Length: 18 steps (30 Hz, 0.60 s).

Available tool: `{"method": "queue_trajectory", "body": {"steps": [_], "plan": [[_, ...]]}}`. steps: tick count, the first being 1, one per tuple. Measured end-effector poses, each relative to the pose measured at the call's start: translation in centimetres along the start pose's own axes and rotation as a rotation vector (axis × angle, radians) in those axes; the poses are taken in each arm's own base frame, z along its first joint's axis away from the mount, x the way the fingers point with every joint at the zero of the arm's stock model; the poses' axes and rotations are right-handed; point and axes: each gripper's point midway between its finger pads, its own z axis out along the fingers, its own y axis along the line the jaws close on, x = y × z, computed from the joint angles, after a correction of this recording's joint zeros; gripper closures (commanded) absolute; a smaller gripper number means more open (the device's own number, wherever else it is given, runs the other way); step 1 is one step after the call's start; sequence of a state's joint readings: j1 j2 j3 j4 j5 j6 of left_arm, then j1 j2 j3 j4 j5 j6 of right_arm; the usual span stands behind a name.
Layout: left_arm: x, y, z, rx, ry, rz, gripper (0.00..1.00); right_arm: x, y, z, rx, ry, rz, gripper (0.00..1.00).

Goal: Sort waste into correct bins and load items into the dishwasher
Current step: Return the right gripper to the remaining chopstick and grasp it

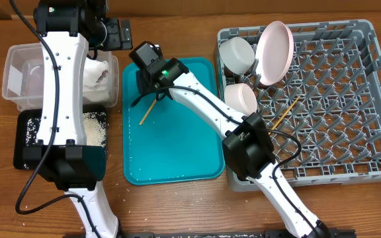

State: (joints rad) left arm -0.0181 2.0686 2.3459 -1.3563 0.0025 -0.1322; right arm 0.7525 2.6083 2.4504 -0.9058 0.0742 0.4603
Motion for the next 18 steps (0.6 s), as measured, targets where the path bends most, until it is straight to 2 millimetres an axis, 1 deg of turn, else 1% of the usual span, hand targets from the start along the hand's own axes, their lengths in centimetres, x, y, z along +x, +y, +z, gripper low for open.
{"method": "queue_trajectory", "body": {"steps": [6,10,12,18], "plan": [[0.0,0.0,0.0,0.0,0.0,0.0,0.0,1.4,0.5,0.9,-0.044,0.047,-0.01,0.51],[0.0,0.0,0.0,0.0,0.0,0.0,0.0,3.0,0.1,1.7,-0.044,0.097,-0.011,0.51],[0.0,0.0,0.0,0.0,0.0,0.0,0.0,3.8,-0.2,1.7,-0.037,0.129,-0.01,0.51],[0.0,0.0,0.0,0.0,0.0,0.0,0.0,4.6,-0.3,1.6,-0.035,0.165,-0.008,0.51]]}}
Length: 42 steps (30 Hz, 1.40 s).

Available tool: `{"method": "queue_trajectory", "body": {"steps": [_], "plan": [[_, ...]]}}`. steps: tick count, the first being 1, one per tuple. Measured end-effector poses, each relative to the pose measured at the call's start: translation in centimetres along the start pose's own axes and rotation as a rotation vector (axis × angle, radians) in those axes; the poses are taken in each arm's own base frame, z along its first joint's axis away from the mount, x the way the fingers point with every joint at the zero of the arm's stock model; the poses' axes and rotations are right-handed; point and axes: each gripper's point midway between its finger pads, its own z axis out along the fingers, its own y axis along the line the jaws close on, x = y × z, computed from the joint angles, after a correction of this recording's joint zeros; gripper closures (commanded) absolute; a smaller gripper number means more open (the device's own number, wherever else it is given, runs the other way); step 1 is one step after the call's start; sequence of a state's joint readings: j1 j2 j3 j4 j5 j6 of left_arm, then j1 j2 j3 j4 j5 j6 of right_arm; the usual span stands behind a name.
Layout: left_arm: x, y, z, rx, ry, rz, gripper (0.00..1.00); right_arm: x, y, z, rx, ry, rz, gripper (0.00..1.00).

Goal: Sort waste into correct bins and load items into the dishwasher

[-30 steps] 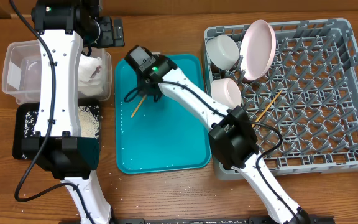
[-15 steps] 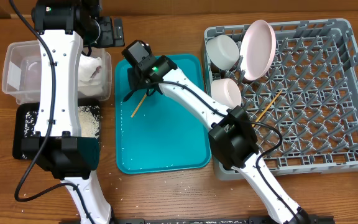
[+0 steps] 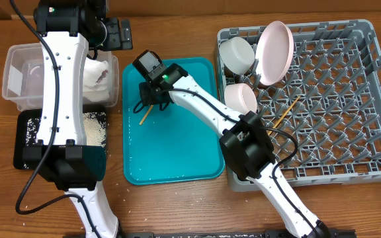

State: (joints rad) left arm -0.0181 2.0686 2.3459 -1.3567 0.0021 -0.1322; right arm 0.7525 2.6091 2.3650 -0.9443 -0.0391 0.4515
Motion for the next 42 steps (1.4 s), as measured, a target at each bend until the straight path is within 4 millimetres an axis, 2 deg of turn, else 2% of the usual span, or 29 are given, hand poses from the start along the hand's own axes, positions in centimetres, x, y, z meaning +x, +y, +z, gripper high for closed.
{"method": "queue_trajectory", "body": {"steps": [13,17,25,29,32,35,38,41,42], "plan": [[0.0,0.0,0.0,0.0,0.0,0.0,0.0,-1.7,1.3,0.0,-0.058,-0.071,-0.046,0.51],[0.0,0.0,0.0,0.0,0.0,0.0,0.0,-0.3,0.6,1.2,-0.044,-0.03,-0.043,0.51],[0.0,0.0,0.0,0.0,0.0,0.0,0.0,1.2,0.2,0.6,-0.035,0.038,0.025,0.52],[0.0,0.0,0.0,0.0,0.0,0.0,0.0,2.8,-1.4,-0.7,0.016,0.131,0.073,0.52],[0.0,0.0,0.0,0.0,0.0,0.0,0.0,3.5,-3.2,-1.9,0.063,0.188,0.122,0.53],[0.0,0.0,0.0,0.0,0.0,0.0,0.0,3.5,-5.9,-4.9,0.145,0.219,0.219,0.52],[0.0,0.0,0.0,0.0,0.0,0.0,0.0,2.3,-8.5,-9.4,0.211,0.194,0.352,0.53],[0.0,0.0,0.0,0.0,0.0,0.0,0.0,2.0,-10.3,-11.8,0.248,0.18,0.454,0.52],[0.0,0.0,0.0,0.0,0.0,0.0,0.0,1.9,-10.8,-12.0,0.258,0.176,0.483,0.52]]}}
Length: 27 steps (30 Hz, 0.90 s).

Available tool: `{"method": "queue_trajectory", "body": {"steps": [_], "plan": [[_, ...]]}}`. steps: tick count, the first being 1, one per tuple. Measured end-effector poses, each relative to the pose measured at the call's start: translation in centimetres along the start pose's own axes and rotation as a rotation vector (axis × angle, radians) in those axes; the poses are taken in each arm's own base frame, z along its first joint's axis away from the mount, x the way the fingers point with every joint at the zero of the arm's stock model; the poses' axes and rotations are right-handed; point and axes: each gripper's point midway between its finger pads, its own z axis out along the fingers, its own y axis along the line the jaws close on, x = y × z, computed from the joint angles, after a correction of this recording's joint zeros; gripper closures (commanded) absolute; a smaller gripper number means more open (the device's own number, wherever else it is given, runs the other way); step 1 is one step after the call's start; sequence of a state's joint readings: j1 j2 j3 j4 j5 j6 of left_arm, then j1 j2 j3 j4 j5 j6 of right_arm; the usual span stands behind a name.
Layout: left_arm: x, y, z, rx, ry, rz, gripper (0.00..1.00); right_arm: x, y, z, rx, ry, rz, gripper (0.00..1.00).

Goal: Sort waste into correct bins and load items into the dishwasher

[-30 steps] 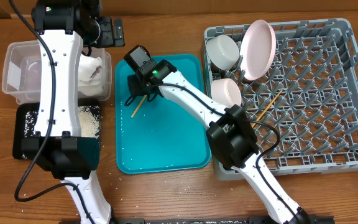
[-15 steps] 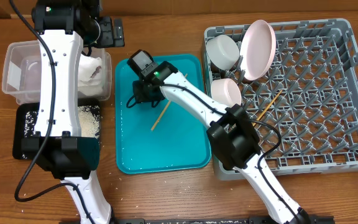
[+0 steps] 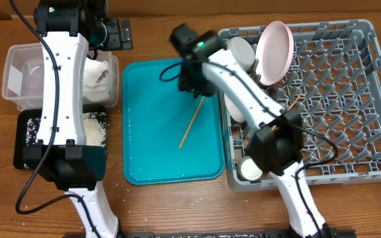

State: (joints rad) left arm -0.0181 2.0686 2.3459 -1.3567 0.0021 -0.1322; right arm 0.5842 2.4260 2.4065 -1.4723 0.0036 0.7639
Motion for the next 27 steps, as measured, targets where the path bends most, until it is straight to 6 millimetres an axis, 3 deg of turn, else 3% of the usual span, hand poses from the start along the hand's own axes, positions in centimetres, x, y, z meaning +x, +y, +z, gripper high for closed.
{"method": "queue_trajectory", "body": {"steps": [3,8,13,16,21,27], "plan": [[0.0,0.0,0.0,0.0,0.0,0.0,0.0,0.7,-0.4,1.2,0.027,0.027,0.035,0.52],[0.0,0.0,0.0,0.0,0.0,0.0,0.0,4.1,-0.6,5.5,0.112,0.127,0.034,0.53],[0.0,0.0,0.0,0.0,0.0,0.0,0.0,6.1,-0.6,8.1,0.155,0.185,0.04,0.61],[0.0,0.0,0.0,0.0,0.0,0.0,0.0,6.1,-0.6,8.6,0.147,0.188,0.05,0.68],[0.0,0.0,0.0,0.0,0.0,0.0,0.0,6.0,0.1,9.0,0.104,0.176,0.074,0.96],[0.0,0.0,0.0,0.0,0.0,0.0,0.0,6.1,0.2,8.9,0.088,0.177,0.066,0.96]]}}
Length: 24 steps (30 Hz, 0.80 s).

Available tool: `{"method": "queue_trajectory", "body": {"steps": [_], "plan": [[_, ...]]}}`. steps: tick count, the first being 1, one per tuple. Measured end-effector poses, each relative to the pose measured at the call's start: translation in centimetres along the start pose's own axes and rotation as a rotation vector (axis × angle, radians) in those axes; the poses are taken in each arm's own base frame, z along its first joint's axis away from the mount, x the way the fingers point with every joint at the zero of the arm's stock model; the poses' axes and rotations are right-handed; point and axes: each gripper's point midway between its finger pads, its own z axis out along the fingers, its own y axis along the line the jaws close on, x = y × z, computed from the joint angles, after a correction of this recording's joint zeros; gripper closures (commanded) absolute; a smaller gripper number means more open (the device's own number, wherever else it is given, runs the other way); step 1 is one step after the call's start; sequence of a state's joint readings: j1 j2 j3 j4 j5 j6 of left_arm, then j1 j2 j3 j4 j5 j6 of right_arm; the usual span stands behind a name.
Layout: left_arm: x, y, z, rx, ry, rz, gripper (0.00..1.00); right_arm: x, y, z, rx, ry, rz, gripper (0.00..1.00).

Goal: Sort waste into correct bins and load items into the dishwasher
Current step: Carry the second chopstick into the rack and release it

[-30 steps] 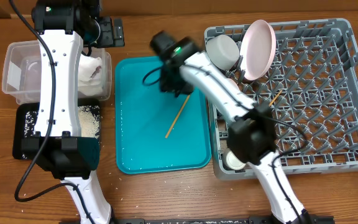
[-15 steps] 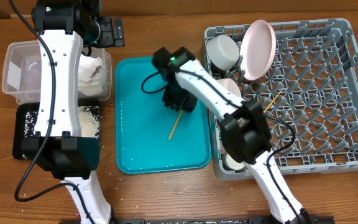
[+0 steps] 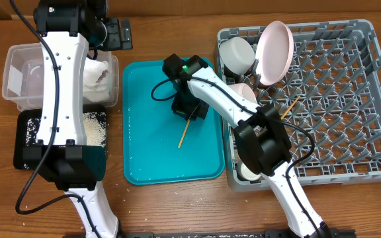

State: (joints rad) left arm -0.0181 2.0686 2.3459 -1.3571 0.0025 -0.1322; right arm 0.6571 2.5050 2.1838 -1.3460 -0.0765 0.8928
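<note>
A wooden chopstick (image 3: pixel 183 135) lies slanted on the teal tray (image 3: pixel 154 155), right of its middle. My right gripper (image 3: pixel 188 112) is down over the chopstick's upper end, and its dark body hides the jaws and how they meet the stick. A second chopstick (image 3: pixel 286 111) rests in the grey dish rack with two white bowls (image 3: pixel 237 53) and a pink plate (image 3: pixel 274 43). My left gripper (image 3: pixel 122 33) stays at the far edge, behind the tray's far left corner, with nothing seen in it.
A clear plastic bin (image 3: pixel 22 73) at the left holds crumpled white paper (image 3: pixel 99 73). In front of it a black container (image 3: pixel 28 145) holds spilled rice (image 3: pixel 95 129). The left arm stretches over both. Rice grains dot the tray and table.
The right gripper was higher at the tray's far right corner, touching the chopstick's top end. Now it is lower and further left, covering the stick's upper half. The chopstick's lower end stays where it was.
The chopstick first lay at the tray's far left with the right gripper beside it. Then the gripper was down on it. Later the stick was on the tray's right side under the gripper, and now the gripper is lower over it. The left arm never moved.
</note>
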Motion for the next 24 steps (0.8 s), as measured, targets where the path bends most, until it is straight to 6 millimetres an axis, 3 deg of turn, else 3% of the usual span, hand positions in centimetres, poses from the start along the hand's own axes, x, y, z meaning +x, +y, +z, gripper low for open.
{"method": "queue_trajectory", "body": {"steps": [7,12,16,17,18,20,23,24], "plan": [[0.0,0.0,0.0,0.0,0.0,0.0,0.0,-0.1,0.0,-1.4,-0.001,0.001,-0.116,0.96],[0.0,0.0,0.0,0.0,0.0,0.0,0.0,-0.7,0.4,-6.2,-0.023,-0.063,-0.201,0.96],[0.0,0.0,0.0,0.0,0.0,0.0,0.0,-1.0,-1.1,-13.7,-0.057,-0.18,-0.215,0.96],[0.0,0.0,0.0,0.0,0.0,0.0,0.0,-1.0,-2.0,-16.7,-0.078,-0.235,-0.199,0.96],[0.0,0.0,0.0,0.0,0.0,0.0,0.0,-1.0,-2.6,-18.1,-0.087,-0.259,-0.19,0.96],[0.0,0.0,0.0,0.0,0.0,0.0,0.0,-0.8,-4.7,-22.7,-0.121,-0.339,-0.145,0.96],[0.0,0.0,0.0,0.0,0.0,0.0,0.0,-1.1,-7.1,-27.3,-0.183,-0.432,-0.086,0.96],[0.0,0.0,0.0,0.0,0.0,0.0,0.0,-1.1,-7.4,-27.8,-0.188,-0.44,-0.078,0.96]]}}
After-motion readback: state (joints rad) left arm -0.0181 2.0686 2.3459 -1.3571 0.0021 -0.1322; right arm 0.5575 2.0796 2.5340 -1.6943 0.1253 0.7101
